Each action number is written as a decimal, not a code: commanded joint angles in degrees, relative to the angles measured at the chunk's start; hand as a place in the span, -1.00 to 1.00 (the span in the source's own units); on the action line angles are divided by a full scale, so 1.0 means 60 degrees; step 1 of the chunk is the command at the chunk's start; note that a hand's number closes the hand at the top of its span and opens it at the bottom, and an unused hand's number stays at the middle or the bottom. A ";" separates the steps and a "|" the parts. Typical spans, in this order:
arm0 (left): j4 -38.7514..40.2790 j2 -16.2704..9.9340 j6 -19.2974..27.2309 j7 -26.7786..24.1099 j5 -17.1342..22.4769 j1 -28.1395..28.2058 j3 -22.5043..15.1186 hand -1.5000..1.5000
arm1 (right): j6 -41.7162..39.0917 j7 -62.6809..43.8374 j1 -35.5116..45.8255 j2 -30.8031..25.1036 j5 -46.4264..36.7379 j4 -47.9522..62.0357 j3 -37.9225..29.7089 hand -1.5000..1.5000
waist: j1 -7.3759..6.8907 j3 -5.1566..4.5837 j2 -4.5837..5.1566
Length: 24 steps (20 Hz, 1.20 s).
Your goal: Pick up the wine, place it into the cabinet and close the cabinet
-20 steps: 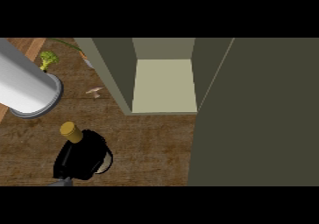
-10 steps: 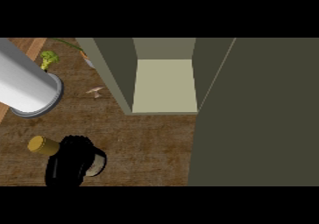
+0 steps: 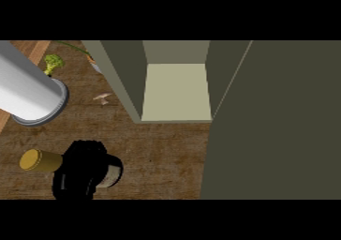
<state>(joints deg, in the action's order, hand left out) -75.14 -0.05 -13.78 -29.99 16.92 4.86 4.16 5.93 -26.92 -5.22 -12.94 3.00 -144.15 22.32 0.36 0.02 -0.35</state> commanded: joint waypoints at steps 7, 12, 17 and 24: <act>-0.2985 0.0007 0.2684 0.2426 0.0061 -0.0739 -0.1923 1.00 | -0.0035 -0.0874 -0.0058 0.0077 0.0584 -0.1603 -0.0205 -1.00 | -0.0004 0.0000 0.0013; -0.4035 0.0007 0.5192 0.3253 -0.0011 -0.1134 -0.3932 1.00 | -0.0293 -0.0968 -0.0076 -0.0124 0.0815 -0.1645 -0.0541 -1.00 | 0.0037 0.0004 0.0006; -0.3230 0.0007 0.6405 0.4252 0.0531 -0.2872 -0.3964 1.00 | -0.0329 -0.0599 -0.0643 0.0002 0.0729 -0.1858 -0.0603 -1.00 | 0.0158 0.0001 0.0030; -0.1618 0.0007 0.7569 0.4096 0.0588 -0.4427 -0.4261 1.00 | -0.0567 -0.0295 -0.0850 0.0105 0.0727 -0.1606 -0.0551 -1.00 | 0.0146 -0.0001 0.0051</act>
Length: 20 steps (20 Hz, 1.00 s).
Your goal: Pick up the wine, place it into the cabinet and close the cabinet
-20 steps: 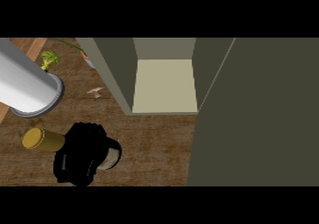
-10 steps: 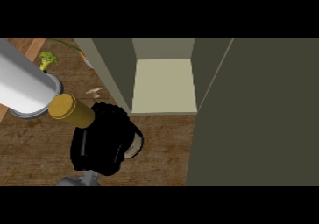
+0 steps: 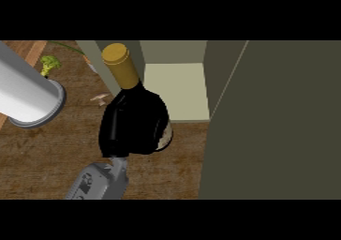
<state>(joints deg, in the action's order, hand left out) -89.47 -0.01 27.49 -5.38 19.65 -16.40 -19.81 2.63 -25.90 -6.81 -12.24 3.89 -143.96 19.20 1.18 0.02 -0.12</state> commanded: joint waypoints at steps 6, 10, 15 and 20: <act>0.2295 0.0001 0.1052 -0.0484 0.0337 -0.1640 -0.0170 1.00 | -0.0271 -0.0128 -0.1084 0.0002 0.0437 -0.1738 0.0164 -1.00 | 0.0012 0.0000 0.0007; 0.3211 0.0001 0.0675 -0.0920 0.0693 -0.1755 -0.0127 1.00 | -0.0416 -0.0336 -0.1095 -0.0098 0.1005 -0.2023 -0.0318 -1.00 | 0.0042 -0.0003 0.0015; 0.3924 0.0001 0.1517 -0.2075 0.1568 -0.1700 -0.1164 1.00 | -0.0532 -0.0479 -0.0811 -0.0084 0.1361 -0.1980 -0.0617 -1.00 | 0.0072 -0.0006 0.0021; 0.5313 0.0001 0.1121 -0.3138 0.2447 -0.2174 -0.1122 1.00 | -0.0833 -0.0173 -0.1304 -0.0139 0.1264 -0.1867 -0.0520 -1.00 | 0.0135 -0.0005 0.0037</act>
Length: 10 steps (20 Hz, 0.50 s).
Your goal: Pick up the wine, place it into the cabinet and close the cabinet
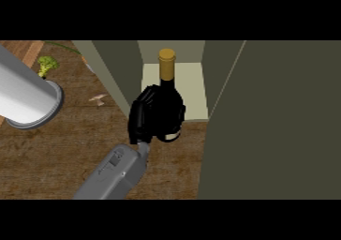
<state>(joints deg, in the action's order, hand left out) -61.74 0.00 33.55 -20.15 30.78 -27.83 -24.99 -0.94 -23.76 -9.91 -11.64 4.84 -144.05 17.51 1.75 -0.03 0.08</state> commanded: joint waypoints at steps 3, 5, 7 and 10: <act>0.0942 0.0001 0.0028 -0.1137 0.1337 -0.0271 -0.0320 1.00 | 0.0148 -0.1395 -0.0087 -0.0006 0.0773 -0.2046 0.0134 -1.00 | 0.0026 -0.0013 0.0008; 0.1655 0.0001 -0.0671 -0.1265 0.1488 -0.0644 0.0303 1.00 | -0.0126 -0.0848 -0.0539 -0.0077 0.1041 -0.2122 -0.0137 -1.00 | 0.0088 -0.0004 0.0013; 0.2006 0.0001 -0.0458 -0.1401 0.1928 -0.1049 0.0241 1.00 | 0.0010 -0.1312 0.0060 -0.0069 0.1131 -0.2062 -0.0380 -1.00 | 0.0072 -0.0009 0.0028; 0.3110 0.0001 -0.1029 -0.1603 0.2405 -0.1677 0.0537 1.00 | -0.0071 -0.1021 0.0033 0.0096 0.1028 -0.1637 -0.0228 -1.00 | 0.0109 -0.0007 0.0050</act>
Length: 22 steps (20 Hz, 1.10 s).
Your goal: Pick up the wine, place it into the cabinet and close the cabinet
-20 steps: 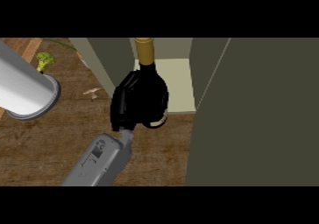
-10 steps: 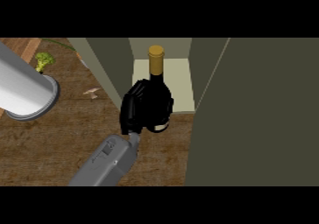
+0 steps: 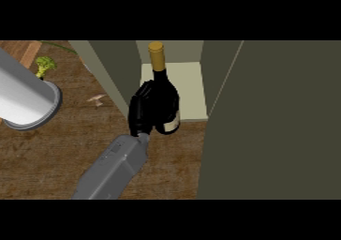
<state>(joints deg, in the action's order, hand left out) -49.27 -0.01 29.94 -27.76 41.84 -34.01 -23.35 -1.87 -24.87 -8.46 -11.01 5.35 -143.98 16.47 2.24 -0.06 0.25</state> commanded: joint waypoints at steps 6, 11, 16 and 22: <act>0.1381 0.0001 0.0220 -0.0149 0.1321 -0.1599 -0.0215 1.00 | -0.0149 -0.0109 -0.0777 0.0233 0.0547 -0.1470 0.0416 -1.00 | 0.0078 0.0005 -0.0011; 0.2521 0.0001 -0.0047 -0.0120 0.1540 -0.2373 0.0481 1.00 | -0.0415 0.0102 -0.1122 0.0046 0.0802 -0.1395 -0.0099 -1.00 | 0.0027 0.0009 0.0001; 0.3046 0.0001 0.0131 0.0059 0.1705 -0.3191 0.0457 1.00 | -0.0405 -0.0489 -0.1154 -0.0047 0.1365 -0.1991 -0.0291 -1.00 | 0.0172 0.0009 0.0006; 0.4506 -0.0058 0.0389 -0.0227 0.1069 -0.4342 0.0999 1.00 | -0.0648 0.0259 -0.1135 0.0107 0.1255 -0.1311 -0.0453 -1.00 | 0.0158 0.0021 0.0032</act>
<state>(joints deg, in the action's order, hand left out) -25.10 -0.34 29.81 -28.49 49.38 -54.41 -18.73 -4.59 -22.23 -11.48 -9.54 5.73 -143.57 15.78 2.53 -0.11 0.77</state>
